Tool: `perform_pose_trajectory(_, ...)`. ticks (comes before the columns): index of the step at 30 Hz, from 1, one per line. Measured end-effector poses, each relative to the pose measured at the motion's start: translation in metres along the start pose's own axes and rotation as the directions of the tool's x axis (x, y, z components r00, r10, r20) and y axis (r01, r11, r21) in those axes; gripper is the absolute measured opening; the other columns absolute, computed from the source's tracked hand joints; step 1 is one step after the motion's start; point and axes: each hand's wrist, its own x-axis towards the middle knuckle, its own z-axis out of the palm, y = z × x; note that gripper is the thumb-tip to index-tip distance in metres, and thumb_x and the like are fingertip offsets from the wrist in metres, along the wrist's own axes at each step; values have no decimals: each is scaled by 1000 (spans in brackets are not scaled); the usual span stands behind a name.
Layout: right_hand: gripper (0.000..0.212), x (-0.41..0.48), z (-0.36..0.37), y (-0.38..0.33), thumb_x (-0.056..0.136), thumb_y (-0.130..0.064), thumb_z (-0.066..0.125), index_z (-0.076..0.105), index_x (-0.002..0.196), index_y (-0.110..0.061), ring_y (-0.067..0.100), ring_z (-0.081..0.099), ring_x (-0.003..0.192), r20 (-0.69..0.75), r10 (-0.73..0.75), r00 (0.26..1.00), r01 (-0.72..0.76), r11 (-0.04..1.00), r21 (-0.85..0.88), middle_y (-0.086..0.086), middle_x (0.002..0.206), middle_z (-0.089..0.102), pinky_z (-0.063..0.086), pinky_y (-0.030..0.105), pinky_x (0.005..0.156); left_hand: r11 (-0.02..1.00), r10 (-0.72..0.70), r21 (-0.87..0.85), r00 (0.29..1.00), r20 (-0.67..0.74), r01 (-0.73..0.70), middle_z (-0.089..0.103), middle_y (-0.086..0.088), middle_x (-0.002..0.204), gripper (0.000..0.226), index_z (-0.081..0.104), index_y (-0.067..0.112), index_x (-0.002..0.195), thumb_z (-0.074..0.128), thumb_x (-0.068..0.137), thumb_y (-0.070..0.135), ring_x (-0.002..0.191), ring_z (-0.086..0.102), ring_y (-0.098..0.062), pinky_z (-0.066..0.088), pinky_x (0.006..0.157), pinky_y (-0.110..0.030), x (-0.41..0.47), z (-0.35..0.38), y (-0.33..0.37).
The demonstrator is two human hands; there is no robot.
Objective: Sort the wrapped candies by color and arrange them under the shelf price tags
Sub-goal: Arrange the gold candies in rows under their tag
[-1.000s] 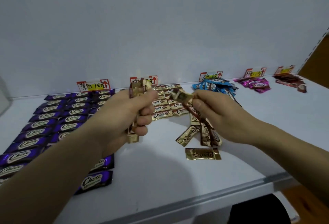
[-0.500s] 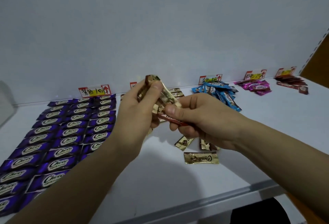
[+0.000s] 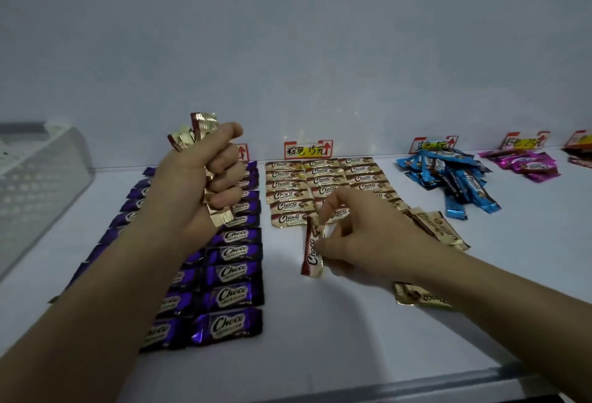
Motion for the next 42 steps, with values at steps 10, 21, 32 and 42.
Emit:
perform_pose_trajectory(10, 14, 4, 5, 23, 94, -24, 66, 72, 106, -29, 7, 59, 92, 124, -487, 864, 475, 711, -518, -12, 102, 65, 51, 31, 79, 990, -114, -75, 993, 23, 115, 32, 9, 55, 19, 58, 17, 98, 50, 100, 34, 35, 27, -2, 21, 30, -13, -3, -3, 0)
perform_pose_trajectory(21, 11, 25, 22, 20, 91, -32, 71, 80, 97, -28, 5, 56, 79, -68, -504, 861, 401, 756, -517, -13, 87, 68, 46, 26, 72, 985, -120, -119, 992, 34, 123, 31, 8, 56, 17, 59, 14, 102, 49, 100, 28, 37, 25, -4, 19, 32, -16, -1, -6, 2)
perform_pose_trajectory(32, 13, 20, 21, 13, 93, -31, 70, 74, 99, -21, 5, 58, 77, -237, -623, 746, 505, 760, -408, -13, 85, 65, 45, 19, 67, 940, -226, -266, 974, -19, 213, 39, 4, 62, 19, 48, 14, 81, 45, 99, 12, 49, 35, -9, 34, 44, -21, 3, 3, -12)
perform_pose_trajectory(42, 8, 10, 21, -4, 93, -12, 70, 75, 97, -8, 18, 61, 80, -294, -833, 469, 640, 550, -536, 5, 93, 68, 50, 32, 66, 861, -297, -444, 954, -38, 250, 53, -5, 67, 6, 52, 7, 95, 51, 97, 13, 50, 58, -15, 52, 50, -26, -3, 30, -28)
